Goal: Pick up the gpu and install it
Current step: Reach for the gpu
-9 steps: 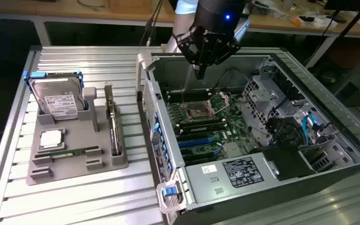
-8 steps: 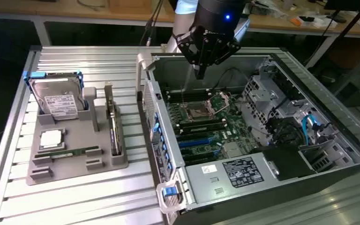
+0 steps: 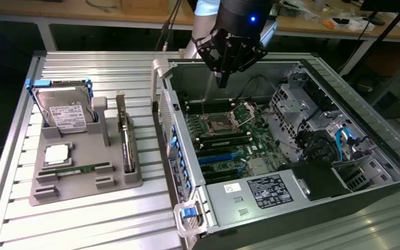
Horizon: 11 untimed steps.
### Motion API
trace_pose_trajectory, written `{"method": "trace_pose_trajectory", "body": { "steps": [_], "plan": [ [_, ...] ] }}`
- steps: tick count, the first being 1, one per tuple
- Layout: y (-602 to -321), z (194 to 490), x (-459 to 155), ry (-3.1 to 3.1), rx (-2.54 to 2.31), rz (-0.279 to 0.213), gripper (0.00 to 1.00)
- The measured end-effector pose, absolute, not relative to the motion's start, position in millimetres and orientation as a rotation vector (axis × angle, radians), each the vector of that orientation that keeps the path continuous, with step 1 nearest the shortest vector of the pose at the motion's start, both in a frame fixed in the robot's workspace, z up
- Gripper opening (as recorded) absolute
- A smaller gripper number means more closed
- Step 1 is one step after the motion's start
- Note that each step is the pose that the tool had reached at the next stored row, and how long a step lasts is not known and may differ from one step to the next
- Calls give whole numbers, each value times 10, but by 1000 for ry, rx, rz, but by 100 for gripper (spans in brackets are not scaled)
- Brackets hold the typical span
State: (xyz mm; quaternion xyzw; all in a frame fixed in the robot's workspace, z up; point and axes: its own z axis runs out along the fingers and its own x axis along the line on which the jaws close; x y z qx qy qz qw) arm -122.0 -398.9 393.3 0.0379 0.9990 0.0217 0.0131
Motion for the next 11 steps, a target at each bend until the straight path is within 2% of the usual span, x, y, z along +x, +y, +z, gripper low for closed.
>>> {"method": "trace_pose_trajectory", "body": {
  "steps": [11],
  "plan": [
    [-3989,3927,-1335,3113,118,68,11]
  ]
}}
